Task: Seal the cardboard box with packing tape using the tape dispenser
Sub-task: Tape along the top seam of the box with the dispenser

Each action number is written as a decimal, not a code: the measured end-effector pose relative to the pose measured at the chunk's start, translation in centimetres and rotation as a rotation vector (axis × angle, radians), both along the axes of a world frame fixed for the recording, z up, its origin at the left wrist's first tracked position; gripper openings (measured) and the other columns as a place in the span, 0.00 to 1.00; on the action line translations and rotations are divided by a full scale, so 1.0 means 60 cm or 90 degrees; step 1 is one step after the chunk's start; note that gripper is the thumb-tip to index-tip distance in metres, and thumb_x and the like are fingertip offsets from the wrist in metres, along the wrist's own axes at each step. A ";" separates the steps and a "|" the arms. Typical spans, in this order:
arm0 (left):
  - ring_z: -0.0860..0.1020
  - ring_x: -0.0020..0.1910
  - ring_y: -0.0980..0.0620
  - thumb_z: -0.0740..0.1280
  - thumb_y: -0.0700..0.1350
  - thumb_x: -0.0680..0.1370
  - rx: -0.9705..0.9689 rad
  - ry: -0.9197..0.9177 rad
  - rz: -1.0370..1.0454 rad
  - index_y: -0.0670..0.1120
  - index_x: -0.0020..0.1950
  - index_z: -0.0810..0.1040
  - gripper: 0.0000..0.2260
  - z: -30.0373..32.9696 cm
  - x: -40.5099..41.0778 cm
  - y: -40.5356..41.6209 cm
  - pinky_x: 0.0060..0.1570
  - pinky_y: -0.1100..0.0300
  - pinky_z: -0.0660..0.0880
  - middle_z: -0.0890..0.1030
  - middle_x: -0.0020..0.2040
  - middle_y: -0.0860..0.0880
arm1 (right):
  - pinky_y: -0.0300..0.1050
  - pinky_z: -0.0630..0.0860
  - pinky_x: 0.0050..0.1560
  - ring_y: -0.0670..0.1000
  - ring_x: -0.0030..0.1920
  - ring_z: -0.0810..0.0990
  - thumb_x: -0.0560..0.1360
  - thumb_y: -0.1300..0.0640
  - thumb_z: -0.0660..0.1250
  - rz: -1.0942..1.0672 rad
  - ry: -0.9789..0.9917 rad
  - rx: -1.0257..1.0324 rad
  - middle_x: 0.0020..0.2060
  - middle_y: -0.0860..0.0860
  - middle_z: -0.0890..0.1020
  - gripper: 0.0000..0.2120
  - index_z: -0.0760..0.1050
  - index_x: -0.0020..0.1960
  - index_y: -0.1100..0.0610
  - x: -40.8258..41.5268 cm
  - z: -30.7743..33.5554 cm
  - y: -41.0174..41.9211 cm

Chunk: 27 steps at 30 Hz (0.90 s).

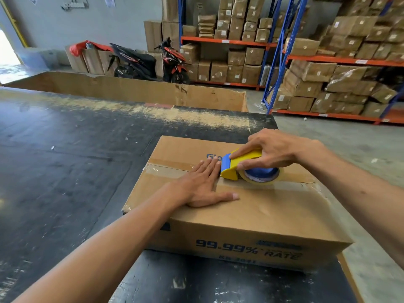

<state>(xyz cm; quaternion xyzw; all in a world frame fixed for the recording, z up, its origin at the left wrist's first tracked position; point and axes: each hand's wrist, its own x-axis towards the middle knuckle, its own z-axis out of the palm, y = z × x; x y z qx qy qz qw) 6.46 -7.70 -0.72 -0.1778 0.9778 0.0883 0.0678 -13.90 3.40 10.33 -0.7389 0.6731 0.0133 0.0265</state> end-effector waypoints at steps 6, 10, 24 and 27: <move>0.37 0.80 0.50 0.44 0.80 0.71 0.000 -0.012 -0.002 0.44 0.81 0.37 0.52 0.006 0.002 0.000 0.79 0.50 0.41 0.37 0.81 0.45 | 0.42 0.65 0.39 0.40 0.41 0.71 0.69 0.22 0.56 -0.010 0.059 0.035 0.40 0.41 0.74 0.23 0.72 0.62 0.25 -0.047 0.022 0.052; 0.36 0.79 0.49 0.43 0.80 0.71 -0.009 -0.024 -0.010 0.44 0.81 0.37 0.52 0.008 -0.001 -0.002 0.79 0.50 0.40 0.36 0.81 0.45 | 0.39 0.63 0.38 0.41 0.40 0.72 0.69 0.25 0.61 -0.074 -0.005 0.054 0.39 0.41 0.74 0.19 0.74 0.58 0.25 -0.086 0.024 0.108; 0.34 0.79 0.46 0.47 0.81 0.70 0.012 0.022 -0.035 0.42 0.80 0.35 0.55 0.031 -0.083 0.084 0.78 0.47 0.36 0.34 0.80 0.42 | 0.41 0.65 0.39 0.43 0.42 0.73 0.70 0.26 0.61 -0.071 0.033 0.059 0.41 0.45 0.76 0.20 0.74 0.61 0.26 -0.085 0.026 0.094; 0.34 0.79 0.44 0.48 0.81 0.69 0.058 0.022 -0.025 0.41 0.79 0.34 0.56 0.016 -0.118 0.117 0.78 0.46 0.38 0.34 0.80 0.40 | 0.43 0.70 0.41 0.42 0.42 0.74 0.69 0.25 0.59 -0.081 0.040 0.060 0.40 0.42 0.76 0.22 0.74 0.61 0.26 -0.082 0.023 0.096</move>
